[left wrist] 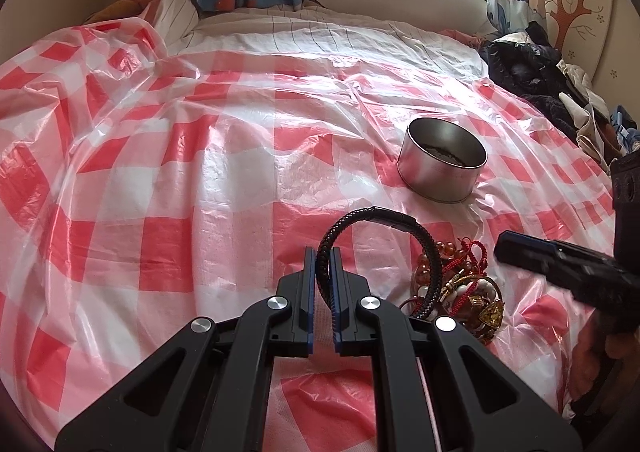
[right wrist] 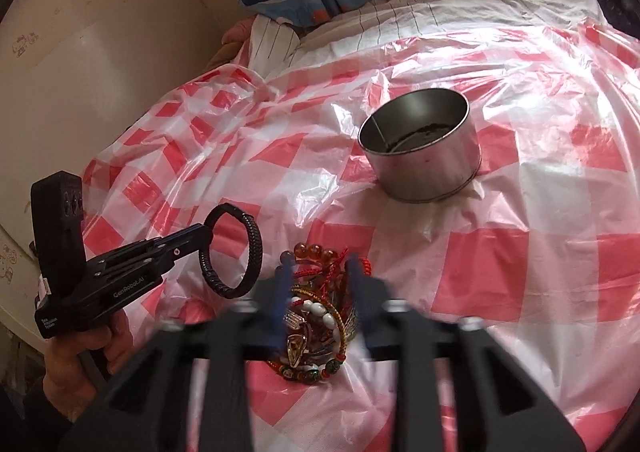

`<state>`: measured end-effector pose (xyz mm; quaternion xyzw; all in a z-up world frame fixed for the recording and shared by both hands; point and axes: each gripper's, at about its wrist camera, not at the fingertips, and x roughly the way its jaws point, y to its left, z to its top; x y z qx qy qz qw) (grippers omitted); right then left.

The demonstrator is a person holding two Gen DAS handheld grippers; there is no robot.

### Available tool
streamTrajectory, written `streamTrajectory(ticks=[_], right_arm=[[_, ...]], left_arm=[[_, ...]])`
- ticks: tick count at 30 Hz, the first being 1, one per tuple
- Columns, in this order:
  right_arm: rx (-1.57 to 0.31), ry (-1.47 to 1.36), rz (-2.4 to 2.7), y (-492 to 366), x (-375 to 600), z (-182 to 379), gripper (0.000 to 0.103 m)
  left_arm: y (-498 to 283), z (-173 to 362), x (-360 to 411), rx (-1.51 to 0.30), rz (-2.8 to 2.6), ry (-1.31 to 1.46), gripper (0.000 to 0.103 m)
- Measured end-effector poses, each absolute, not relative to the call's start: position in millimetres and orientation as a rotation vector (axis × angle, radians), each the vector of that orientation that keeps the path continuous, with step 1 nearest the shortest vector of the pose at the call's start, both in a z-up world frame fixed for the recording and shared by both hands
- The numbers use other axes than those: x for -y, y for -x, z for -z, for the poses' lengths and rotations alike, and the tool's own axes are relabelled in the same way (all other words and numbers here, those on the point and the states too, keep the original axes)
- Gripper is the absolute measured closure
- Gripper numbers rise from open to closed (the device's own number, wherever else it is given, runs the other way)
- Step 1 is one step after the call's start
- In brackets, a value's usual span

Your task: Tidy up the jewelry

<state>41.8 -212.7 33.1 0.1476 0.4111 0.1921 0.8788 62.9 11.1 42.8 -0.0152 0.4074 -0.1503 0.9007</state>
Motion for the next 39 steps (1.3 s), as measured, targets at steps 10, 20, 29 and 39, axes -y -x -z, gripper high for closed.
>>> streamTrajectory(ticks=[10, 20, 29, 39], right_arm=[[-0.855, -0.153, -0.388, -44, 185, -28, 0.070], [-0.863, -0.136, -0.366, -47, 185, -23, 0.099], [-0.722, -0.365, -0.471, -33, 220, -59, 0.099], [-0.627, -0.477, -0.456, -29, 256, -88, 0.099]], left_arm=[[-65, -40, -13, -0.857, 0.302, 0.041, 0.097], [-65, -30, 0, -0.886, 0.320, -0.019, 0.097], [-61, -49, -12, -0.836, 0.425, 0.126, 0.097], [-65, -73, -3, -0.792, 0.501, 0.223, 0.097]])
